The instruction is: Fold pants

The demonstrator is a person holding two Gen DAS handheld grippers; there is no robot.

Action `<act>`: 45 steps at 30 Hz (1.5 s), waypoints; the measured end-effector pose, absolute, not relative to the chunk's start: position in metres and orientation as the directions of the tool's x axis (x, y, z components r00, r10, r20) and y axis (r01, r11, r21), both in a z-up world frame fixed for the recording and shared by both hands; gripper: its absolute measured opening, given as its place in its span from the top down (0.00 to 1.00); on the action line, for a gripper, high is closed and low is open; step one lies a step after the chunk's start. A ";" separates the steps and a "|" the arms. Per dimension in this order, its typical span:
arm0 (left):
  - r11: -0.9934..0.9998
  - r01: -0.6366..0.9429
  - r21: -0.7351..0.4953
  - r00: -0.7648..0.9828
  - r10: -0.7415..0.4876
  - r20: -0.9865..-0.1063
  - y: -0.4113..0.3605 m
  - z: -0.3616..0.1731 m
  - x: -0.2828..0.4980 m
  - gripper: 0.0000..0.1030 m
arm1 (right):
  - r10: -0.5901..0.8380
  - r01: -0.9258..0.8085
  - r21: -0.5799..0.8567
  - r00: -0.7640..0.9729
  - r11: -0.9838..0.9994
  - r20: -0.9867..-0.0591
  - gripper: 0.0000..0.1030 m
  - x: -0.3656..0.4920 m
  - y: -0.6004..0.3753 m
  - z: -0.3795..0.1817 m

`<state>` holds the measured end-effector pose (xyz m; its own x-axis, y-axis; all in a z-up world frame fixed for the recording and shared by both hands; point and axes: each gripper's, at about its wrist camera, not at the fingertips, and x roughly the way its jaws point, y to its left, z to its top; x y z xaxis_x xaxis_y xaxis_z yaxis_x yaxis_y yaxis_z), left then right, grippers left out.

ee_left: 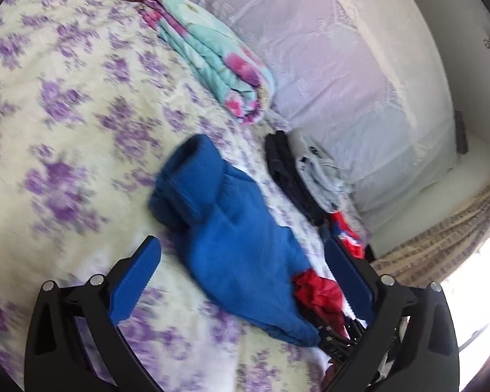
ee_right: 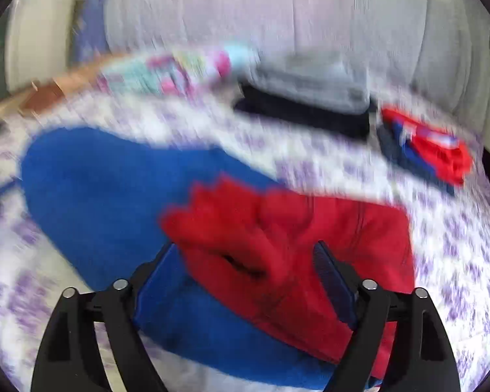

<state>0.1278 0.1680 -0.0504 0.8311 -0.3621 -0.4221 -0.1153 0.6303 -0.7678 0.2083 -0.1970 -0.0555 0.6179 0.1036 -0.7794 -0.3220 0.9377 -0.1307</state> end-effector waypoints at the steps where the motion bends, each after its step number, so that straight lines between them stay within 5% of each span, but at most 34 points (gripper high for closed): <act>1: 0.640 -0.161 -0.752 0.819 -0.338 -0.463 0.172 -0.054 0.131 0.05 | 0.131 -0.322 -0.095 0.613 0.942 -0.779 0.08 0.210 -0.201 -0.051; 10: 0.728 -0.249 -0.639 0.735 -0.287 -0.614 0.155 -0.064 0.171 0.05 | 0.225 -0.344 -0.009 0.634 0.939 -0.740 0.04 0.201 -0.213 -0.045; 15: 0.659 -0.248 -0.710 0.757 -0.326 -0.567 0.166 -0.067 0.181 0.06 | 0.270 -0.282 0.084 0.726 0.956 -0.633 0.04 0.193 -0.239 -0.032; 17: 0.653 -0.253 -0.714 0.757 -0.325 -0.566 0.168 -0.068 0.181 0.34 | 0.201 -0.211 0.074 0.680 0.975 -0.705 0.04 0.207 -0.242 -0.044; 22: 0.672 -0.240 -0.701 0.759 -0.321 -0.567 0.165 -0.064 0.182 0.49 | 0.160 -0.215 0.024 0.643 0.976 -0.749 0.03 0.215 -0.233 -0.052; 33: 0.872 -0.130 -0.471 0.820 -0.172 -0.545 0.104 0.006 0.161 0.57 | 0.277 -0.121 0.316 0.813 0.941 -0.513 0.04 0.179 -0.309 -0.021; 38: 0.945 -0.035 -0.324 0.850 -0.142 -0.508 0.048 0.049 0.160 0.58 | 0.218 -0.027 0.369 0.846 0.929 -0.487 0.04 0.162 -0.358 -0.024; 45: 0.987 0.119 -0.105 0.868 -0.155 -0.472 -0.071 0.079 0.181 0.62 | 0.265 0.105 0.635 0.848 0.765 -0.459 0.04 0.154 -0.427 -0.059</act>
<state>0.1812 -0.0715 0.0789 0.8679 -0.1552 -0.4718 0.1195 0.9873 -0.1049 0.1539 -0.4266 -0.0589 0.8480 0.2649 -0.4591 0.1050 0.7650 0.6354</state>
